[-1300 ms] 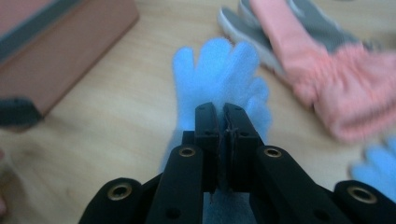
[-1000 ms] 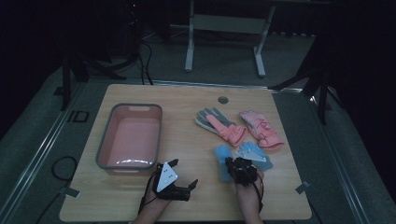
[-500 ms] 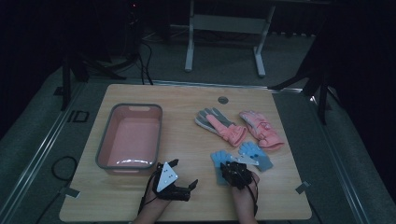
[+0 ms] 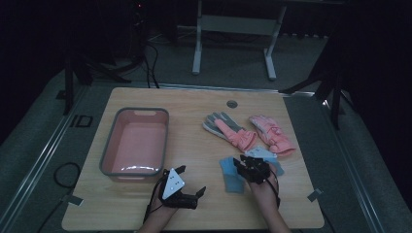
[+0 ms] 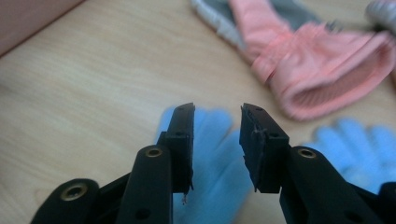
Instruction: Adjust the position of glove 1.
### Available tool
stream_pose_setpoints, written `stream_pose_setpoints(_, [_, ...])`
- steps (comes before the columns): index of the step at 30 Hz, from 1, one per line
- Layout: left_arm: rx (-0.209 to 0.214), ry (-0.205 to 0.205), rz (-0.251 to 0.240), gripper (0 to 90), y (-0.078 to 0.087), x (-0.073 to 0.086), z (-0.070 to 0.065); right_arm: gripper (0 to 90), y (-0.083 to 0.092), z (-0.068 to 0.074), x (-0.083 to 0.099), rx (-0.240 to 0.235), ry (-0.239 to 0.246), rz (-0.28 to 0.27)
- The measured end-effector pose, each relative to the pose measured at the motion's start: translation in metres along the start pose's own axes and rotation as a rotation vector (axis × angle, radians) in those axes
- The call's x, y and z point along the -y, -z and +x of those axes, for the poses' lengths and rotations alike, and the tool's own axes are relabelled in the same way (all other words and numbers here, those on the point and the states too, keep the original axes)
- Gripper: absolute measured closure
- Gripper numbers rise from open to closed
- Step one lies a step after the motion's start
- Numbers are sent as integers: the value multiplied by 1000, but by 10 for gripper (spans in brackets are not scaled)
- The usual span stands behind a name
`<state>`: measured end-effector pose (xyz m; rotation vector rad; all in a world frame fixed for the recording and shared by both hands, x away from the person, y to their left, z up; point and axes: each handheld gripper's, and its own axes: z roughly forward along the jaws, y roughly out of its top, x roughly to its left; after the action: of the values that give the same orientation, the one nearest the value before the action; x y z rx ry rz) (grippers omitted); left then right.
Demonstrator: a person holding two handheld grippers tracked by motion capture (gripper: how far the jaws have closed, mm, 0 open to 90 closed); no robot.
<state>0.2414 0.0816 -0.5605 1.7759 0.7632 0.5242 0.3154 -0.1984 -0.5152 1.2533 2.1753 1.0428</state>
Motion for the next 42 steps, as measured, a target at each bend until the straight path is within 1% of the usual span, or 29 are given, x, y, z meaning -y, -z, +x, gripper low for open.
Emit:
stream_pose_setpoints(1, [1,-1,-1,11,0,0,0,630,1,-6,-5,-12,3,-3])
stream_pose_setpoints(2, [3,-1,-2,11,0,0,0,628,3,-10,-8,-8,9,-4])
stream_pose_setpoints(3, [4,-2,-2,11,0,0,0,624,5,-14,-11,-8,20,-11])
stream_pose_setpoints(4, [5,0,-2,11,0,0,0,610,8,-17,-13,-21,36,-19])
stream_pose_setpoints(5, [4,-1,-1,11,0,0,0,605,10,-21,-14,-24,56,-23])
stream_pose_setpoints(6, [4,1,-2,11,0,0,0,605,12,-24,-14,-16,65,-22])
stream_pose_setpoints(7, [3,1,-2,11,0,0,0,605,14,-30,-14,-22,67,-19])
stream_pose_setpoints(8, [2,3,-2,11,0,0,0,603,16,-35,-13,-35,69,-17])
stream_pose_setpoints(10, [0,4,-3,11,0,0,0,600,21,-45,-9,-25,80,-9])
stream_pose_setpoints(13, [-1,9,-6,11,0,0,0,600,29,-63,-3,-41,69,-4])
stream_pose_setpoints(15, [-2,13,-8,11,1,0,1,595,33,-73,2,-42,84,2])
stream_pose_setpoints(18, [-3,13,-10,11,1,0,1,595,40,-89,9,-64,80,20])
stream_pose_setpoints(19, [-2,11,-10,11,1,0,1,594,42,-93,11,-78,78,24])
stream_pose_setpoints(20, [-2,11,-10,11,1,0,0,589,45,-98,13,-79,80,27])
stream_pose_setpoints(21, [-1,10,-10,11,1,0,0,585,46,-102,15,-70,88,28])
stream_pose_setpoints(22, [-3,10,-10,11,1,0,0,582,48,-105,16,-78,96,27])
stream_pose_setpoints(23, [-3,10,-11,11,1,0,0,576,49,-108,18,-71,109,26])
stream_pose_setpoints(24, [-3,10,-11,11,1,0,0,576,49,-108,18,-71,109,26])
stream_pose_setpoints(25, [-3,12,-11,11,1,1,0,576,48,-116,22,-60,133,25])
stream_pose_setpoints(27, [-4,12,-12,11,1,1,0,580,47,-117,23,-62,135,28])
stream_pose_setpoints(28, [-5,11,-12,11,1,1,0,593,43,-121,26,-87,152,28])
stream_pose_setpoints(30, [-5,10,-11,11,1,1,0,593,37,-122,27,-89,161,39])
stream_pose_setpoints(34, [-5,8,-11,11,1,1,0,592,22,-122,28,-116,166,53])
stream_pose_setpoints(37, [-4,7,-11,11,1,0,0,591,18,-122,28,-116,173,58])
stream_pose_setpoints(38, [-3,6,-11,11,1,1,0,591,13,-122,28,-125,177,65])
stream_pose_setpoints(39, [-4,6,-10,11,1,0,0,590,4,-123,31,-122,189,95])
stream_pose_setpoints(40, [-3,6,-11,11,1,1,0,591,-5,-125,36,-144,176,118])
stream_pose_setpoints(41, [-3,7,-11,11,1,1,0,606,-5,-127,37,-159,150,110])
stream_pose_setpoints(42, [-3,7,-11,11,1,1,0,606,-5,-127,37,-159,150,110])
